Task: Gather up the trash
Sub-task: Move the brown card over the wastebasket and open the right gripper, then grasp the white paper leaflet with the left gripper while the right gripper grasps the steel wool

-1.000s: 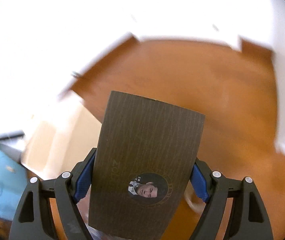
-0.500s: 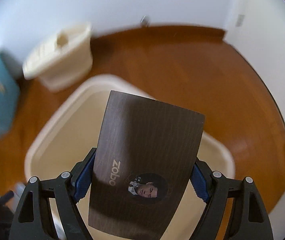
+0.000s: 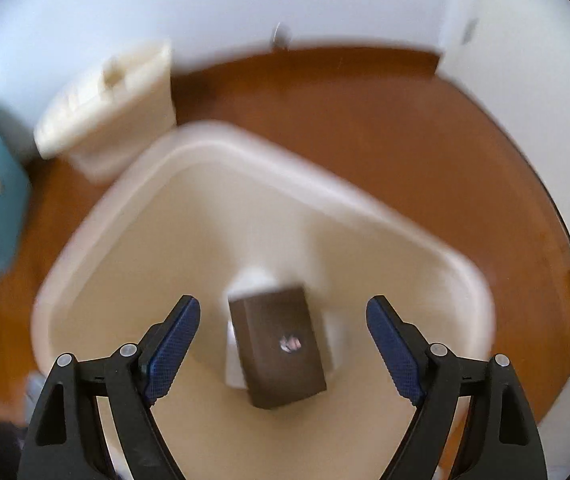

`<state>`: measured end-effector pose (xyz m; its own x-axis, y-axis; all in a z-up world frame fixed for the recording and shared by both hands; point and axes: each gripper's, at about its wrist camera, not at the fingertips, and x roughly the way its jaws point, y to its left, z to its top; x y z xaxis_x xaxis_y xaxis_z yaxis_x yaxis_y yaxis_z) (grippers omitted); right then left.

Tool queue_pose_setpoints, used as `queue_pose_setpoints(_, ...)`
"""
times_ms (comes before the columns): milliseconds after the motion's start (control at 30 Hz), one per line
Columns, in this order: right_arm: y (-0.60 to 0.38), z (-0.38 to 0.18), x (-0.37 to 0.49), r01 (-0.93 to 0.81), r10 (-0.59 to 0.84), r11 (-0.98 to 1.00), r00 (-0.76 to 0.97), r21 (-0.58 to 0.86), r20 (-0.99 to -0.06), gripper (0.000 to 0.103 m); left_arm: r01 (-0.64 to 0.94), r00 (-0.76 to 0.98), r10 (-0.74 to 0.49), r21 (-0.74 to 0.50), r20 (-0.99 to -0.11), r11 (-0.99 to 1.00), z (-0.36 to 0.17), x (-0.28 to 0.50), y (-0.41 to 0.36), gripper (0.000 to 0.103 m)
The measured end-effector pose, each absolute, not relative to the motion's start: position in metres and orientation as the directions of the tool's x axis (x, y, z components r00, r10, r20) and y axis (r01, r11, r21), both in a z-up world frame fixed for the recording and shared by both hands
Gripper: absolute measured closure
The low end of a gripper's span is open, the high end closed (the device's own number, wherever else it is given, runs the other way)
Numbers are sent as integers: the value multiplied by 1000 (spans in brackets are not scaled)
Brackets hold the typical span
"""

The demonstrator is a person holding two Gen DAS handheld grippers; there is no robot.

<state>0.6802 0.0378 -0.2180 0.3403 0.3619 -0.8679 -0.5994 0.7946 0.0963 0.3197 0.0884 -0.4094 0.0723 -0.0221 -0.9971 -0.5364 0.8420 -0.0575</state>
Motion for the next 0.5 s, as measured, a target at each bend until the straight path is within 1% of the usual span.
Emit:
queue_pose_setpoints(67, -4, -191, 661, -586, 467, 790, 388, 178, -794, 15, -524, 62, -25, -53, -998, 850, -417, 323, 83, 26)
queue_pose_setpoints(100, -35, -177, 644, -580, 517, 786, 425, 216, -743, 15, -516, 60, -26, -54, -998, 855, -422, 327, 81, 26)
queue_pose_setpoints(200, -96, -162, 592, -563, 551, 792, 493, 235, -674, 11, -504, 60, -32, -58, -998, 862, -430, 334, 74, 26)
queue_pose_setpoints(233, -110, -164, 579, -548, 546, 802, 509, 239, -666, 7, -507, 58, -31, -57, -998, 860, -433, 336, 75, 26)
queue_pose_setpoints(300, -148, -184, 555, -467, 508, 841, 509, 273, -695, 5, -524, 51, -32, -54, -998, 850, -441, 339, 78, 26)
queue_pose_setpoints(400, -189, -227, 525, -345, 490, 866, 439, 363, -753, 5, -545, 50, -42, -63, -998, 836, -446, 342, 85, 26)
queue_pose_setpoints(467, -202, -254, 504, -295, 470, 878, 398, 376, -788, 5, -555, 44, -60, -75, -997, 829, -457, 344, 89, 26)
queue_pose_setpoints(500, -199, -266, 497, -284, 449, 889, 384, 360, -806, 5, -560, 49, -65, -82, -997, 825, -464, 341, 91, 38)
